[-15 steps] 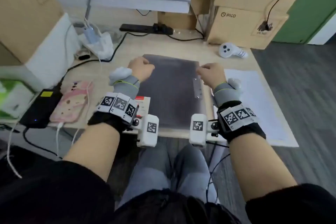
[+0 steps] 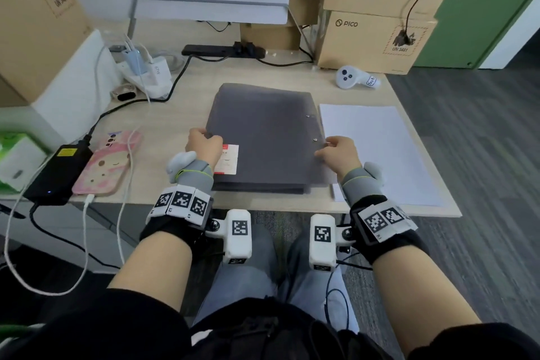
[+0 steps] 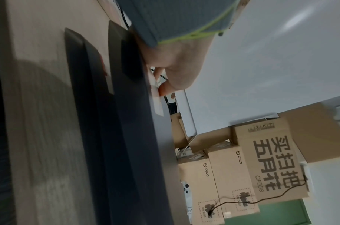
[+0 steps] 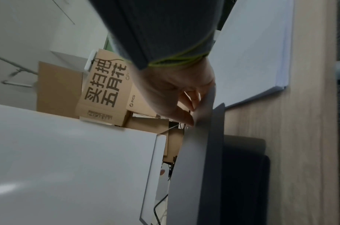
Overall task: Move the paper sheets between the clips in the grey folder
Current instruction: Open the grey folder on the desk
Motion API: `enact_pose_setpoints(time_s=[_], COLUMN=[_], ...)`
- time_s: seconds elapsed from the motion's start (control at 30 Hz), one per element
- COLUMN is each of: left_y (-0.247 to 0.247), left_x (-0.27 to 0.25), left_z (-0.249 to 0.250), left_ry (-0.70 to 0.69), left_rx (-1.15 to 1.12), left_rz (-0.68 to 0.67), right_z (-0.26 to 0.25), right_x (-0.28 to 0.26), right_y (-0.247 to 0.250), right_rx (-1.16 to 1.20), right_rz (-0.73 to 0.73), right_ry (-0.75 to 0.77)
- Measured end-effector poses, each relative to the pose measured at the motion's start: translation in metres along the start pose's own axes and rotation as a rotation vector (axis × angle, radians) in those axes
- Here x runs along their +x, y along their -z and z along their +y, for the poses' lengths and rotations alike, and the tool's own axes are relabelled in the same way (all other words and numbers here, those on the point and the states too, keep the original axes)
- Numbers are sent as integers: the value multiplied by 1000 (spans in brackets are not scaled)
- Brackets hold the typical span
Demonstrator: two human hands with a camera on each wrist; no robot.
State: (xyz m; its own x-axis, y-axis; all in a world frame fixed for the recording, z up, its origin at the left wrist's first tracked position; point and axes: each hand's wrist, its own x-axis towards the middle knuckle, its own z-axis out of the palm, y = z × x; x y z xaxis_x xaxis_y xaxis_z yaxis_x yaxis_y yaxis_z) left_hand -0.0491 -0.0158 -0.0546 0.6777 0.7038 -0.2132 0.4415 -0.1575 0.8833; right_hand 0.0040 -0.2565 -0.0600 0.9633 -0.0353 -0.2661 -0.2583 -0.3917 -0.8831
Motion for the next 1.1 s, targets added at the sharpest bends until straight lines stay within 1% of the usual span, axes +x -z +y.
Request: enact_pose_setpoints(time_s=[0.13,0.23,0.37,0.47,0.57,0.63,0.77,0.87,1.0,1.1], left_y=[-19,-35,-60,-68,-66,-63,-56,-53,-49,-45], left_x=[-10,-18,-31,-38,-38,-37,-36,-37,-40,-45], left_z=[6,13,6,-2,1,2,0,1,12,21], left_ry=[-22,-63,-75,-67,-105,-121,-130,-124,-127,-136], left_rx=[-86,-92,-37,41,116,170,368,441,458,496], left_rz=[-23,-45,-108,-135,-119,-111,-115,-155,-237,-332], right_z=[3,11,30,44,48,45,26,2,-31,-54], right_x=[4,6,10,12,11,9,3,-10,-39,-54], right_y=[23,41,57,59,59,59,66,74,73,67], right_rx=[112,157,63,-18,-113,-134,-28,65,335,481], right_rz=[113,157,220,241,218,224,241,253,148,84], right_ry=[-9,-11,-63,-93,-108,-95,9,128,272,332])
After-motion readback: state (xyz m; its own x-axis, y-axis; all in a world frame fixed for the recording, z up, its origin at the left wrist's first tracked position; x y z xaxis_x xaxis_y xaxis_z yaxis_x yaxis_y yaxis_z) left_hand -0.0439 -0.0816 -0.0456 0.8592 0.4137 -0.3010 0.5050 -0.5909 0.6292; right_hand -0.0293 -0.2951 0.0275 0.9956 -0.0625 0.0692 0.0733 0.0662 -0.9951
